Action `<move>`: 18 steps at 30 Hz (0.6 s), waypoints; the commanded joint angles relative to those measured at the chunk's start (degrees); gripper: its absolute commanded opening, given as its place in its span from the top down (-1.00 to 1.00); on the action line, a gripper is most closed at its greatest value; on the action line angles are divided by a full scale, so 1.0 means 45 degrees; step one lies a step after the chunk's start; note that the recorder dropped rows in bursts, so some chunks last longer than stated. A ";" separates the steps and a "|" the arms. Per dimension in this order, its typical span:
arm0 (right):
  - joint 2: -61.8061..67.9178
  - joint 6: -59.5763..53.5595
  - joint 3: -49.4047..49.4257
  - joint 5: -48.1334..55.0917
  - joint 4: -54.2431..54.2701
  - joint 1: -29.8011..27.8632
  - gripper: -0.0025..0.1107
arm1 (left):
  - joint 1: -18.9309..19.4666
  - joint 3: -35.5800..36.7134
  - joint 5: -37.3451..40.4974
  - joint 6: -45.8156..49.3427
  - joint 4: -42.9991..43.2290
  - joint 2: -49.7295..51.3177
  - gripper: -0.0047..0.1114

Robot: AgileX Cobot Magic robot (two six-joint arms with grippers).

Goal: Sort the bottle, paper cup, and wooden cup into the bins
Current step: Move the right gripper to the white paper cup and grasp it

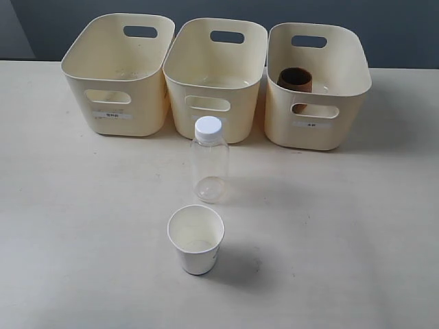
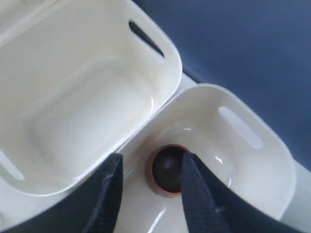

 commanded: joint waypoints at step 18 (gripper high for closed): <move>-0.6490 0.0055 0.8774 0.0052 -0.0950 0.5864 0.26 | 0.0006 0.0023 -0.0064 -0.0018 0.0000 -0.0063 0.92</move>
